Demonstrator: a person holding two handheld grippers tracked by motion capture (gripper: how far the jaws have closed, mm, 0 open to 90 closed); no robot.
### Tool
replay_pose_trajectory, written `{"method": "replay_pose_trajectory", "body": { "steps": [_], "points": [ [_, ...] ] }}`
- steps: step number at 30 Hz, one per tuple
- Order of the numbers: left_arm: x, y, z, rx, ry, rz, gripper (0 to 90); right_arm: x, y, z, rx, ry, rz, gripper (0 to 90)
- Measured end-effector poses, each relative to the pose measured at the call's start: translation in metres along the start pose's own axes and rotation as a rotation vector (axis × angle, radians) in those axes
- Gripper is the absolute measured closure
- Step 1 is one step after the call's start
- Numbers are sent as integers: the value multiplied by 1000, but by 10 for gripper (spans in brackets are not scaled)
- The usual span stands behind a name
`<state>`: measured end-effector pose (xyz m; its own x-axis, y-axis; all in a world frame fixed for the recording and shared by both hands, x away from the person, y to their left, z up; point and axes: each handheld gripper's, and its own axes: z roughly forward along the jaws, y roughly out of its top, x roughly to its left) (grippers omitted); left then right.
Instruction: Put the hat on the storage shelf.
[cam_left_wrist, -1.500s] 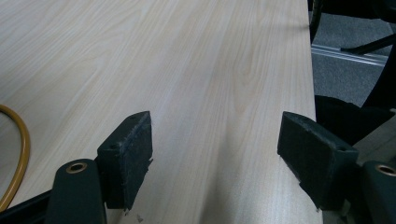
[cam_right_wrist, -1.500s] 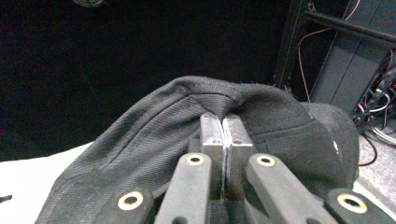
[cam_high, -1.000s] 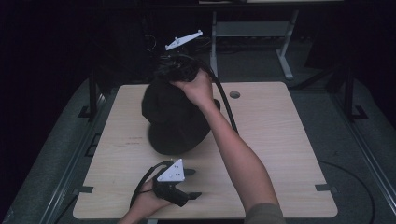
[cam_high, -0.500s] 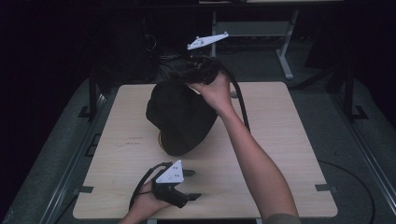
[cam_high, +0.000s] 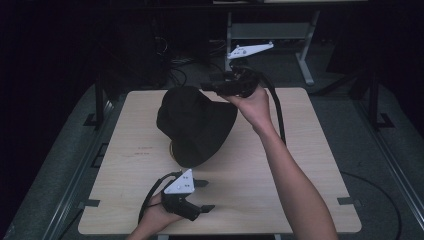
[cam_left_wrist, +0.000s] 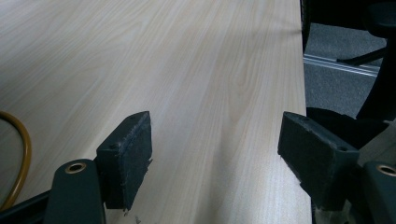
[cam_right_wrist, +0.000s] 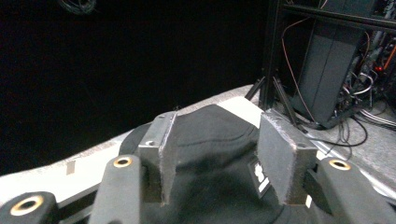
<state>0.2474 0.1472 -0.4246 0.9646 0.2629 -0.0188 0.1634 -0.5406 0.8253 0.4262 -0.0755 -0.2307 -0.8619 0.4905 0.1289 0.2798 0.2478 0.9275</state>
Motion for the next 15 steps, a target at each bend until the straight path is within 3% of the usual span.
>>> {"method": "replay_pose_trajectory", "body": {
  "steps": [15],
  "points": [
    [3,-2,-2,7,19,-13,243,-7,-29,-27,17,-35,19,384]
  ]
}}
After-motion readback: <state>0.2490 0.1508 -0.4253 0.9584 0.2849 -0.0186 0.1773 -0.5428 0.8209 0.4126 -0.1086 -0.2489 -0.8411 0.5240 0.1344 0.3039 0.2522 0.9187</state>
